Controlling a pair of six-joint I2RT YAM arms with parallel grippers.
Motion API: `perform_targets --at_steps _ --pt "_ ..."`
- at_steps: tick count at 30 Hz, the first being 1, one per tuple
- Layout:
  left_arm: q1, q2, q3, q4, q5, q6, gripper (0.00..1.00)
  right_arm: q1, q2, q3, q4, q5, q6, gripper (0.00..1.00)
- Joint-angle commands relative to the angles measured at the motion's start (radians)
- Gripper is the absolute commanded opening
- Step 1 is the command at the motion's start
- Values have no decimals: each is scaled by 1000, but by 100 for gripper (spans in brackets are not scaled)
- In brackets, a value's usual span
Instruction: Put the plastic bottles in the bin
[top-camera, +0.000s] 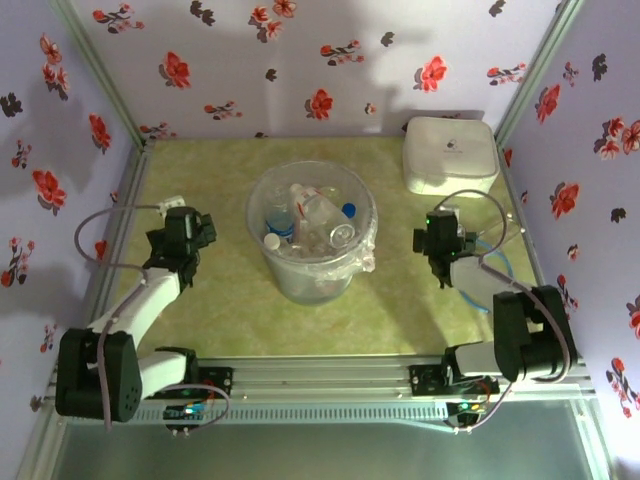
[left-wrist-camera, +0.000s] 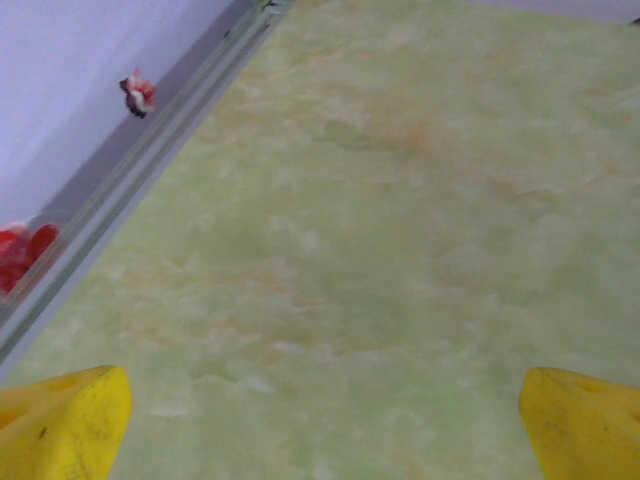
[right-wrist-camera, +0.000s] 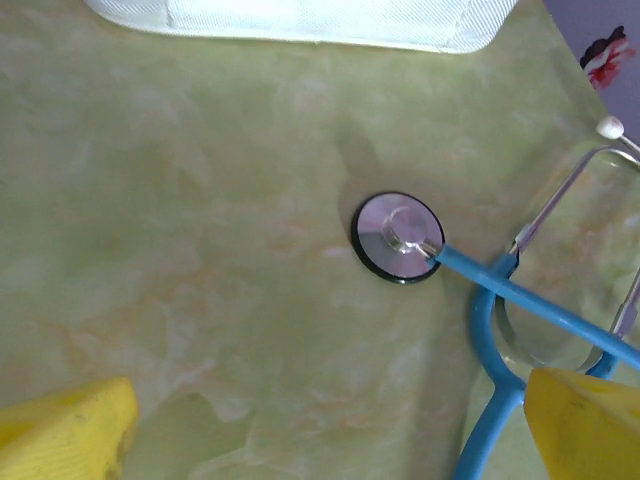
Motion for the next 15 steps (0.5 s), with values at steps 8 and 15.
perform_targets --at_steps 8,15 --pt "17 224 -78 453 -74 124 100 -3 88 -68 501 93 -127 100" --pt "30 308 -142 729 15 281 100 -20 123 -103 620 8 -99 100"
